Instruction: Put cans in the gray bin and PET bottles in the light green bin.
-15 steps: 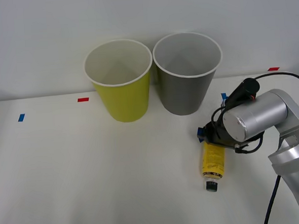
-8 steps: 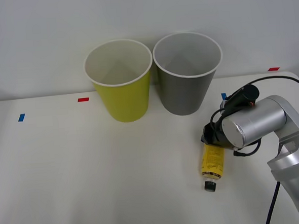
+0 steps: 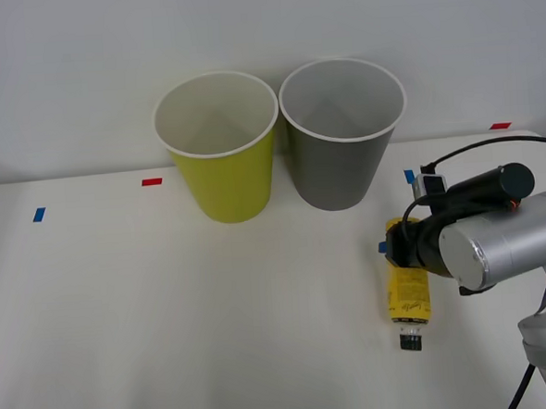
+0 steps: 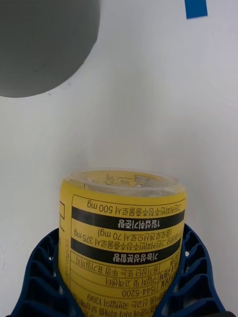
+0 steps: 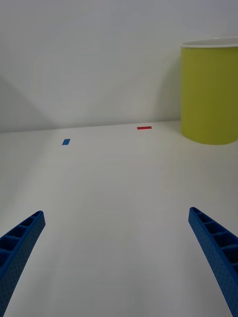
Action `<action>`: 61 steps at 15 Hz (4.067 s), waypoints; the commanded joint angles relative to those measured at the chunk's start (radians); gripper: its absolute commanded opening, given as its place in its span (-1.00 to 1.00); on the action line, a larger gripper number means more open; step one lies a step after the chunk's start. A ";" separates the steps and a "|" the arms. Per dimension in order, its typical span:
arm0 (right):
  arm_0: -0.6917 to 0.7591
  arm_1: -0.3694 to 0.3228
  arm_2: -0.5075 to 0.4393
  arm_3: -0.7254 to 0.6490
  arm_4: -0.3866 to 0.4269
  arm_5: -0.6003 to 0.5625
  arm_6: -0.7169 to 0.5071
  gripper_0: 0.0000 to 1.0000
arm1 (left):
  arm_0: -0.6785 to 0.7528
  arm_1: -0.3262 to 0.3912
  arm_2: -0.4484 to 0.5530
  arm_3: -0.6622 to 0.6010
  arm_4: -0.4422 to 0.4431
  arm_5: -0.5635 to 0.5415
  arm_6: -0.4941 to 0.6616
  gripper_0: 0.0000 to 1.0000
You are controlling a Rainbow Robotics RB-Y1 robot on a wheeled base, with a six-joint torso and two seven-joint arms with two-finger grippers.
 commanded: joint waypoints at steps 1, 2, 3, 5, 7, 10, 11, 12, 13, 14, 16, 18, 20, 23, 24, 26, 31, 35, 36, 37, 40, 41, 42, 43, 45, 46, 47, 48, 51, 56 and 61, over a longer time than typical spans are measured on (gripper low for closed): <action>0.095 0.050 -0.049 -0.148 0.019 0.011 0.131 -0.99 | 0.000 0.000 0.000 0.000 0.000 0.000 0.000 1.00; 0.129 0.074 -0.057 -0.200 0.025 0.013 0.169 -0.99 | 0.000 0.000 0.000 0.000 0.000 0.000 0.000 1.00; 0.156 0.088 -0.062 -0.243 0.028 0.013 0.195 -0.99 | 0.000 0.000 0.000 0.000 0.000 0.000 0.000 1.00; 0.219 0.090 -0.060 -0.355 0.034 0.013 0.248 -0.99 | 0.000 0.000 0.000 0.000 0.000 0.000 0.000 1.00; 0.250 0.088 -0.039 -0.435 0.040 0.013 0.255 -0.99 | 0.000 0.000 0.000 0.000 0.000 0.000 0.000 1.00; 0.210 0.064 -0.003 -0.525 0.052 0.011 0.252 -0.99 | 0.000 0.000 0.000 0.000 0.000 0.000 0.000 1.00; 0.202 0.050 -0.013 -0.551 0.045 0.011 0.252 -0.99 | 0.000 0.000 0.000 0.000 0.000 0.000 0.000 1.00; 0.193 0.059 -0.019 -0.577 0.049 0.008 0.258 -0.99 | 0.000 0.000 0.000 0.000 0.000 0.000 0.000 1.00; 0.170 0.073 -0.014 -0.585 0.058 0.002 0.263 -0.99 | 0.000 0.000 0.000 0.000 0.000 0.000 0.000 1.00; 0.133 0.103 0.001 -0.580 0.071 -0.022 0.266 -0.99 | 0.000 0.000 0.000 0.000 0.000 0.000 0.000 1.00; 0.047 0.137 0.021 -0.553 0.086 -0.055 0.266 -0.99 | 0.000 0.000 0.000 0.000 0.000 0.000 0.000 1.00; -0.028 0.171 0.040 -0.493 0.082 -0.108 0.266 -0.99 | 0.000 0.000 0.000 0.000 0.000 0.000 0.000 1.00; -0.103 0.180 0.044 -0.450 0.068 -0.151 0.274 -1.00 | 0.000 0.000 0.000 0.000 0.000 0.000 0.000 1.00; -0.177 0.182 0.055 -0.398 0.031 -0.250 0.278 -1.00 | 0.000 0.000 0.000 0.000 0.000 0.000 0.000 1.00; -0.210 0.186 0.053 -0.373 0.000 -0.280 0.280 -1.00 | 0.000 0.000 0.000 0.000 0.000 0.000 0.000 1.00; -0.246 0.192 0.049 -0.327 -0.052 -0.361 0.281 -1.00 | 0.000 0.000 0.000 0.000 0.000 0.000 0.000 1.00; -0.325 0.220 0.047 -0.169 -0.161 -0.572 0.303 -1.00 | 0.000 0.000 0.000 0.000 0.000 0.000 0.000 1.00; -0.414 0.220 0.047 -0.027 -0.182 -0.693 0.326 -1.00 | 0.000 0.000 0.000 0.000 0.000 0.000 0.000 1.00; -0.442 0.220 0.047 0.013 -0.190 -0.720 0.333 -1.00 | 0.000 0.000 0.000 0.000 0.000 0.000 0.000 1.00; -0.465 0.218 0.052 0.047 -0.193 -0.747 0.333 -1.00 | 0.000 0.000 0.000 0.000 0.000 0.000 0.000 1.00; -0.528 0.202 0.078 0.144 -0.195 -0.825 0.340 -1.00 | 0.000 0.000 0.000 0.000 0.000 0.000 0.000 1.00; -0.551 0.195 0.084 0.185 -0.192 -0.860 0.341 -1.00 | 0.000 0.000 0.000 0.000 0.000 0.000 0.000 1.00; -0.568 0.191 0.095 0.217 -0.185 -0.888 0.343 -1.00 | 0.000 0.000 0.000 0.000 0.000 0.000 0.000 1.00; -0.580 0.183 0.110 0.254 -0.184 -0.928 0.343 -1.00 | 0.000 0.000 0.000 0.000 0.000 0.000 0.000 1.00; -0.592 0.175 0.149 0.334 -0.184 -1.063 0.343 -1.00 | 0.000 0.000 0.000 0.000 0.000 0.000 0.000 1.00; -0.598 0.174 0.164 0.357 -0.184 -1.096 0.343 -1.00 | 0.000 0.000 0.000 0.000 0.000 0.000 0.000 1.00; -0.605 0.174 0.173 0.365 -0.182 -1.099 0.343 -1.00 | 0.000 0.000 0.000 0.000 0.000 0.000 0.000 1.00; -0.611 0.174 0.178 0.371 -0.179 -1.099 0.344 -1.00 | 0.000 0.000 0.000 0.000 0.000 0.000 0.000 1.00; -0.617 0.163 0.191 0.371 -0.169 -1.101 0.350 -1.00 | 0.000 0.000 0.000 0.000 0.000 0.000 0.000 1.00; -0.618 0.137 0.205 0.371 -0.135 -1.113 0.346 -1.00 | 0.000 0.000 0.000 0.000 0.000 0.000 0.000 1.00; -0.618 0.120 0.218 0.372 -0.139 -1.122 0.330 -1.00 | 0.000 0.000 0.000 0.000 0.000 0.000 0.000 1.00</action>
